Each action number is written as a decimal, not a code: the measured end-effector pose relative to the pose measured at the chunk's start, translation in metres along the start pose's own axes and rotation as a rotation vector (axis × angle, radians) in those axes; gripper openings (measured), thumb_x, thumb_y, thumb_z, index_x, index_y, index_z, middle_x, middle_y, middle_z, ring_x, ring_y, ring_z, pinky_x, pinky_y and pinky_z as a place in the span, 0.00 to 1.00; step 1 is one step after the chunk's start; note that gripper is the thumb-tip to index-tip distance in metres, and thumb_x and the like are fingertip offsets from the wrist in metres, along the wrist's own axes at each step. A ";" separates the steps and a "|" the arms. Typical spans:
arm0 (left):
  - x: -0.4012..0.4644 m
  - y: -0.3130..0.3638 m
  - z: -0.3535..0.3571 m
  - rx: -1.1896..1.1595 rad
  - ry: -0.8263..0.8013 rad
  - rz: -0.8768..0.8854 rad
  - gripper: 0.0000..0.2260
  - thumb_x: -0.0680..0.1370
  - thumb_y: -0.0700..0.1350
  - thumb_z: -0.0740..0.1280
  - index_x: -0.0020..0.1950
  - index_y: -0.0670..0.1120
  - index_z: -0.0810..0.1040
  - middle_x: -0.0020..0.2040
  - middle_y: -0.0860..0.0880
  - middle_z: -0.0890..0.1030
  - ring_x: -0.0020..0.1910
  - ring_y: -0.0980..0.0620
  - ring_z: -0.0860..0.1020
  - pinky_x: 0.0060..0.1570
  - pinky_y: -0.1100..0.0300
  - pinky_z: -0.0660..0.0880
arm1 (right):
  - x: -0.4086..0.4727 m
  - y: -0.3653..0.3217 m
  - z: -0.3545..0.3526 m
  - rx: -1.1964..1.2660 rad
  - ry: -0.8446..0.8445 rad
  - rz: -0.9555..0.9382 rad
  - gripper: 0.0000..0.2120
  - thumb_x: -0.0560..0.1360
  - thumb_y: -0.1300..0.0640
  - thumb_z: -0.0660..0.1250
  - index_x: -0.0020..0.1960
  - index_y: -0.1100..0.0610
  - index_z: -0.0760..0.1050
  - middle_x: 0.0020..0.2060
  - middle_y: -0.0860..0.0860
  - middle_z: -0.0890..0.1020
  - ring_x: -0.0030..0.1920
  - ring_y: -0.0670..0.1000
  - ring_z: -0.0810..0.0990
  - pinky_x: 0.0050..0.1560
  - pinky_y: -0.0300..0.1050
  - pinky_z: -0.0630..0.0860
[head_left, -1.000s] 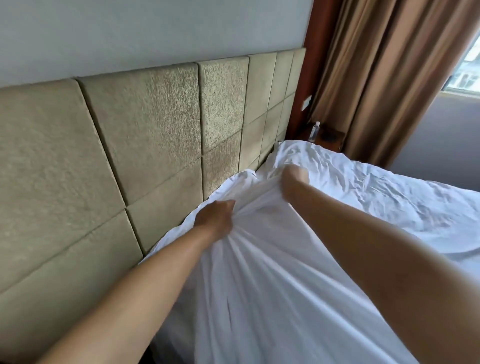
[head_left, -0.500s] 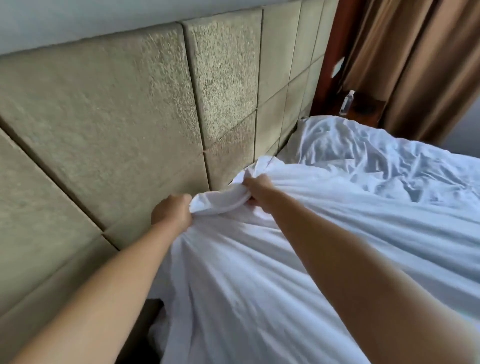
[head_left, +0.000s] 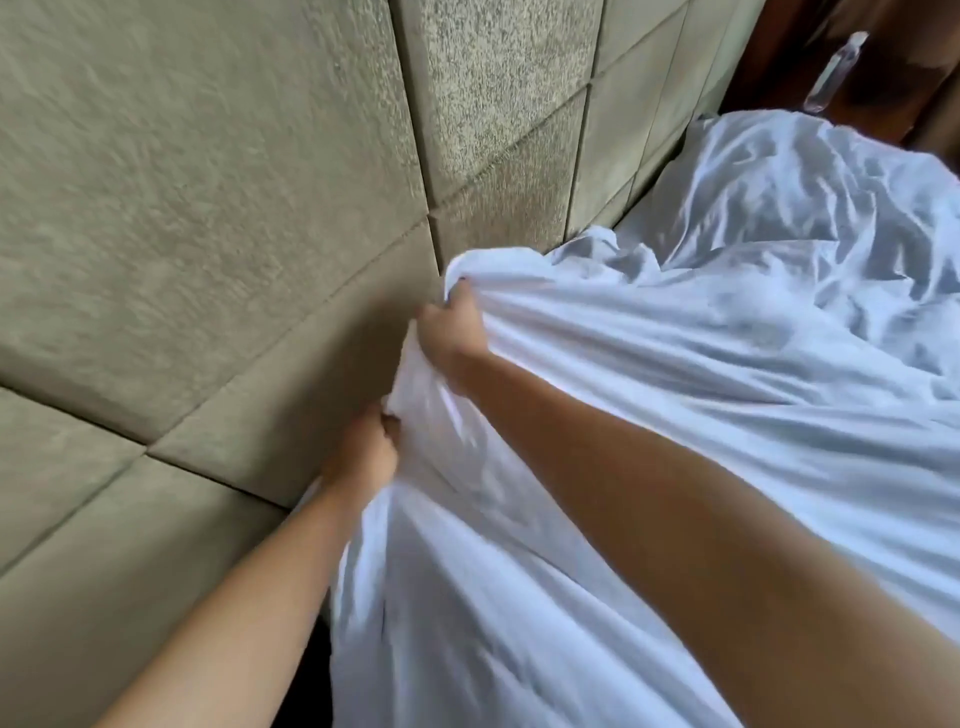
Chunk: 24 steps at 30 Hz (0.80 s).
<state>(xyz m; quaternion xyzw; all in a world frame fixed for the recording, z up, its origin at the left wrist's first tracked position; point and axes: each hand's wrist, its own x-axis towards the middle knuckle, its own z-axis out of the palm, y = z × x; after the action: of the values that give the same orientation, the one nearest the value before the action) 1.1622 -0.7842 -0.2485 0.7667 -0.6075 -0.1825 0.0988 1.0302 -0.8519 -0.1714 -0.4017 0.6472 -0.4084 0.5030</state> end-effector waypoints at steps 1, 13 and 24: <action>0.004 0.003 -0.005 0.009 0.049 -0.018 0.12 0.80 0.41 0.59 0.55 0.34 0.75 0.52 0.31 0.78 0.54 0.34 0.77 0.55 0.48 0.71 | 0.012 -0.017 0.006 -0.002 0.014 -0.053 0.07 0.77 0.60 0.60 0.54 0.58 0.65 0.48 0.58 0.74 0.52 0.56 0.75 0.52 0.49 0.71; -0.055 -0.063 0.028 -0.157 -0.269 -0.202 0.31 0.75 0.64 0.62 0.71 0.45 0.66 0.69 0.46 0.72 0.66 0.44 0.72 0.62 0.52 0.70 | -0.031 0.135 -0.029 0.024 -0.010 0.139 0.15 0.78 0.60 0.64 0.64 0.59 0.74 0.48 0.51 0.79 0.47 0.49 0.77 0.55 0.46 0.75; -0.185 -0.131 0.062 -0.382 -0.909 -0.227 0.40 0.63 0.42 0.81 0.72 0.47 0.67 0.68 0.48 0.73 0.66 0.48 0.72 0.60 0.56 0.71 | -0.230 0.184 -0.037 -0.907 -0.270 0.081 0.14 0.76 0.45 0.64 0.56 0.52 0.75 0.59 0.57 0.77 0.61 0.59 0.75 0.57 0.48 0.74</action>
<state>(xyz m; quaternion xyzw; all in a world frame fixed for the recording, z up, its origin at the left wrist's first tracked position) 1.2185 -0.5693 -0.3241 0.6391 -0.4578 -0.6153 -0.0576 1.0128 -0.5699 -0.2631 -0.6046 0.7042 -0.0088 0.3721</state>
